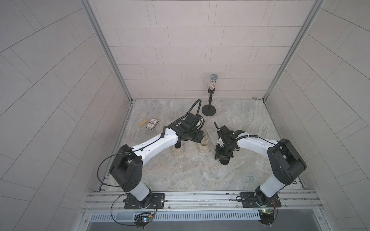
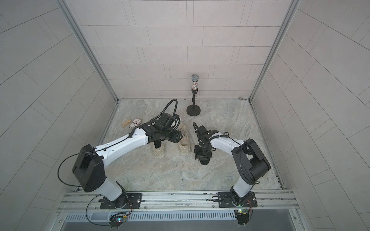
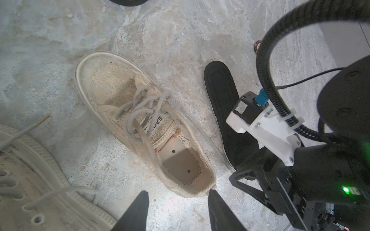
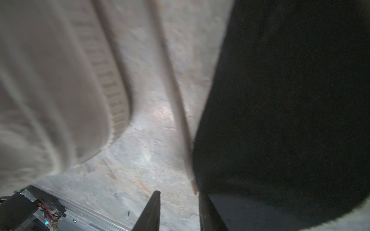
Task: Insert the insole into the shoe
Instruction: Adjust the insole at the center of the board, then pick up the insole from the center of the board.
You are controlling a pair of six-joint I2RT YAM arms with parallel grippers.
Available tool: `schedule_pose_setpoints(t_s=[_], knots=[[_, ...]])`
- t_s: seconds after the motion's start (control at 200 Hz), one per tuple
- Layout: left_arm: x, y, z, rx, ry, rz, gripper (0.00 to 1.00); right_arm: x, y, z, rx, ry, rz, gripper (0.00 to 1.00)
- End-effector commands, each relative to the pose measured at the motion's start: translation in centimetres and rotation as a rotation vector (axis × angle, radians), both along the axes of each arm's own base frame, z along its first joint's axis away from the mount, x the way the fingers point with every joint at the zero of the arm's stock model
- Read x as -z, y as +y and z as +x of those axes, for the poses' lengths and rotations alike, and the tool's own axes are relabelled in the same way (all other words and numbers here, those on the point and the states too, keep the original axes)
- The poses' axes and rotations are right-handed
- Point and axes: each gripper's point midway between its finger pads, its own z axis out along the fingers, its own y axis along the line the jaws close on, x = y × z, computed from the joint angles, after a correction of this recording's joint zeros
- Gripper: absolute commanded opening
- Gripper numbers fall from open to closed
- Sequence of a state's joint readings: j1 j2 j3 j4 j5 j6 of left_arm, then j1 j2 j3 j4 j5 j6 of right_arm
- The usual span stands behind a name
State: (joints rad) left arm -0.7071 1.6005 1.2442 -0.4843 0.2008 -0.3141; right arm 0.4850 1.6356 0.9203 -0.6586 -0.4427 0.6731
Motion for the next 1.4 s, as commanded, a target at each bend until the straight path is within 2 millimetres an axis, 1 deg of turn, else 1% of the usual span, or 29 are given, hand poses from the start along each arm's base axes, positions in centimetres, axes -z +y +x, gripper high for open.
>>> schedule_pose_setpoints(t_s=[0.0,0.09,0.18,0.295,0.395,0.49,0.53,0.57,0.685,0.761,0.806,0.931,0.981,1.076,1.156,1.236,1.336,1.396], knots=[[-0.2,0.7,0.0,-0.005,-0.014,0.007,0.53,1.1,-3.2,-1.2,0.069,0.039,-0.086,0.33],[-0.2,0.6,0.1,-0.001,-0.011,0.001,0.53,1.4,-5.6,-1.5,0.108,0.052,-0.112,0.33],[-0.6,0.3,0.5,0.004,-0.018,-0.005,0.53,1.1,-8.5,-1.3,0.114,0.056,-0.177,0.33],[-1.0,0.0,0.8,0.014,-0.022,-0.009,0.53,-0.1,-11.8,0.0,0.122,0.030,-0.250,0.33],[-1.3,-0.1,0.9,0.022,-0.025,-0.007,0.53,-1.8,-13.5,1.7,0.098,-0.009,-0.320,0.34],[-1.3,-0.2,1.0,0.026,-0.021,-0.004,0.53,-3.3,-14.1,3.2,0.107,-0.043,-0.353,0.35],[-1.2,-0.2,1.0,0.027,-0.020,-0.004,0.53,-3.9,-13.8,4.1,0.132,-0.063,-0.337,0.35],[-1.3,-0.2,1.0,0.026,-0.020,-0.004,0.53,-4.5,-13.1,4.9,0.164,-0.085,-0.296,0.35],[-1.2,-0.1,0.8,0.028,-0.015,-0.001,0.53,-5.6,-9.9,7.6,0.289,-0.153,-0.114,0.36],[-1.2,0.2,0.7,0.032,-0.015,0.009,0.53,-5.7,-8.4,9.7,0.340,-0.211,-0.067,0.35],[-1.3,0.4,0.6,0.032,-0.016,0.013,0.53,-5.4,-7.5,10.9,0.347,-0.227,-0.042,0.35],[-1.5,0.9,0.7,0.026,-0.021,0.012,0.53,-3.9,-5.9,14.8,0.324,-0.240,-0.014,0.34],[-1.6,1.0,0.6,0.027,-0.021,0.012,0.53,-3.8,-5.2,16.3,0.299,-0.248,0.005,0.34],[-1.6,1.5,0.5,0.019,-0.021,0.016,0.53,-3.1,-4.2,17.9,0.273,-0.243,0.019,0.33],[-1.5,2.0,0.4,0.010,-0.024,0.021,0.53,-2.1,-3.4,18.0,0.240,-0.213,0.016,0.33],[-1.4,2.6,0.3,-0.004,-0.026,0.027,0.53,-1.0,-2.5,17.0,0.206,-0.168,0.020,0.32],[-1.1,3.0,0.4,-0.019,-0.025,0.026,0.53,-0.3,-0.9,14.6,0.151,-0.128,0.035,0.31],[-1.1,3.1,0.6,-0.023,-0.026,0.022,0.53,-0.2,-0.3,12.5,0.108,-0.108,0.028,0.31]])
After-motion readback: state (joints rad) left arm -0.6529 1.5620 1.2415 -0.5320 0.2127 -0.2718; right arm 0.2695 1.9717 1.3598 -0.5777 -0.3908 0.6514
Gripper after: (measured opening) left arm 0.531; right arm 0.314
